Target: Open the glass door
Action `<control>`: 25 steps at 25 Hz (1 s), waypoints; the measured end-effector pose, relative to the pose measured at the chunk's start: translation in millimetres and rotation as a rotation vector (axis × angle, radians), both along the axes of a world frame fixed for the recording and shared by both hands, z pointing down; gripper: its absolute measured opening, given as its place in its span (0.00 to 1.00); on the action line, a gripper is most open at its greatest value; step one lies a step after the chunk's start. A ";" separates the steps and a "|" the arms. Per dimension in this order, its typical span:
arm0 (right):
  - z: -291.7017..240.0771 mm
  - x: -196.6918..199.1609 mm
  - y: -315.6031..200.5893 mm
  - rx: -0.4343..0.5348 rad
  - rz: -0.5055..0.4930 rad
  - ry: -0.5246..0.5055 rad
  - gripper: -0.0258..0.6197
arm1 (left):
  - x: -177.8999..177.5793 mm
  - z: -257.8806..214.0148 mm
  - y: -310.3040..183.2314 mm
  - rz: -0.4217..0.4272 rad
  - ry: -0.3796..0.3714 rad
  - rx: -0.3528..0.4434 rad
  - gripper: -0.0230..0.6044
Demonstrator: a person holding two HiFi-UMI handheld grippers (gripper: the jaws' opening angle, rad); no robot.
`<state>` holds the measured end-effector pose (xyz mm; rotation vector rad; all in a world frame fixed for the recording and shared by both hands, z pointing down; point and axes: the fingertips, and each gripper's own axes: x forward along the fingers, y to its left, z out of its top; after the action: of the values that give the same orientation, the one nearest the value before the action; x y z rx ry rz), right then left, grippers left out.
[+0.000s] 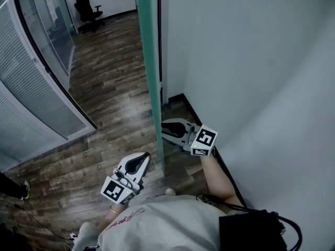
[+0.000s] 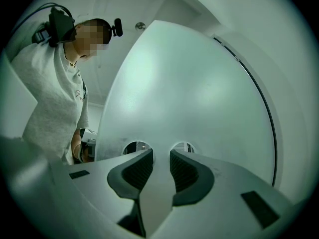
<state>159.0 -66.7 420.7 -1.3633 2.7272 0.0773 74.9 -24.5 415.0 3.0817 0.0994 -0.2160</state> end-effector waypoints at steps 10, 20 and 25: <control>4.6 33.9 23.8 0.003 0.030 -0.009 0.22 | 14.5 14.9 37.5 0.205 -0.038 0.032 0.07; -0.9 51.9 47.6 -0.005 0.000 -0.009 0.22 | 24.5 13.4 72.7 0.252 -0.067 0.028 0.07; -2.9 60.0 57.9 0.007 -0.033 -0.032 0.22 | 44.5 8.2 86.2 0.201 -0.057 0.001 0.07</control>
<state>219.0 -8.8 417.8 -1.3064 2.7197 0.0617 119.4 61.6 423.2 3.0478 0.4040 -0.1183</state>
